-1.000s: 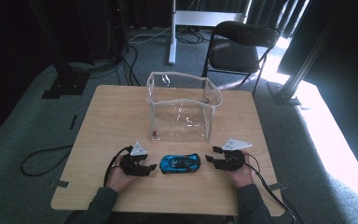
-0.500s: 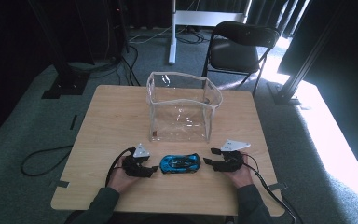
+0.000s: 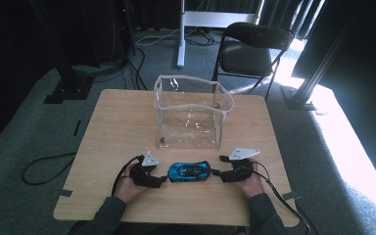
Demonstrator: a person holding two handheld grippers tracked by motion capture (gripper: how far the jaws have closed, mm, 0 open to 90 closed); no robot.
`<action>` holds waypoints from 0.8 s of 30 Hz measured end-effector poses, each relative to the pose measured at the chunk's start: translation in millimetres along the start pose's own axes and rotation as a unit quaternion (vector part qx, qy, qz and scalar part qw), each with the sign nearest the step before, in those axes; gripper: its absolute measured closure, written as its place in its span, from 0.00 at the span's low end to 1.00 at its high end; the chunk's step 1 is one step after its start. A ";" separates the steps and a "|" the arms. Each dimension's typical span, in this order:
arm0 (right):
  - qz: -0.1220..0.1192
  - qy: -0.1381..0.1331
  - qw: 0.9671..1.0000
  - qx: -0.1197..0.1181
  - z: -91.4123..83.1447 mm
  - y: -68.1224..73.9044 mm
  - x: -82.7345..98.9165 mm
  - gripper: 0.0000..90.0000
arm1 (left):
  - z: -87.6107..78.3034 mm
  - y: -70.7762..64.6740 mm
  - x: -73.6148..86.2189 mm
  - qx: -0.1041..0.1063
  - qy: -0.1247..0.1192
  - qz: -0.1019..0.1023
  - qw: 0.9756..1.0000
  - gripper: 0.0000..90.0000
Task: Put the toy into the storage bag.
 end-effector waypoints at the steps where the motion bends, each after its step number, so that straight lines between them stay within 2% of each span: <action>1: -0.004 0.003 1.000 0.005 1.4 0.1 0.1 0.30 | 0.2 -0.4 -0.1 0.000 0.000 0.000 1.000 0.33; 5: -0.018 0.010 1.000 0.009 5.2 2.1 -1.2 0.21 | 0.8 -1.9 -0.2 -0.005 0.003 0.002 1.000 0.31; 8: -0.024 0.014 1.000 0.003 7.6 3.0 -2.3 0.21 | 2.1 -4.9 -1.3 -0.008 0.005 0.007 1.000 0.29; 14: -0.038 0.023 0.999 0.009 15.6 3.2 -2.1 0.18 | 4.7 -12.4 -5.8 0.004 0.007 0.016 1.000 0.28; 17: -0.054 0.021 0.998 -0.006 18.3 8.9 -5.5 0.14 | 5.1 -18.5 -7.8 0.019 0.011 0.019 1.000 0.28; 18: -0.056 0.021 0.998 -0.007 18.6 9.4 -5.7 0.14 | 5.1 -18.5 -7.8 0.019 0.011 0.019 1.000 0.28; 19: -0.058 0.022 0.998 -0.007 19.1 9.8 -5.6 0.14 | 5.6 -22.5 -7.7 0.020 0.013 0.028 0.999 0.28; 22: -0.061 0.025 0.998 -0.014 21.1 10.9 -4.7 0.14 | 7.5 -23.5 -8.7 0.004 0.018 0.037 0.999 0.27; 24: -0.061 0.025 0.998 -0.016 22.1 11.6 -5.1 0.14 | 7.9 -23.3 -10.0 0.007 0.018 0.038 0.999 0.27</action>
Point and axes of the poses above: each handheld gripper's, and its own axes: z roughly forward along the jaws, x roughly out of its underside, y roughly to its left, the point moved 10 cm from there along z, roughly forward along the jaws, and after that the axes turned 13 degrees about y, right-handed, at the moved point
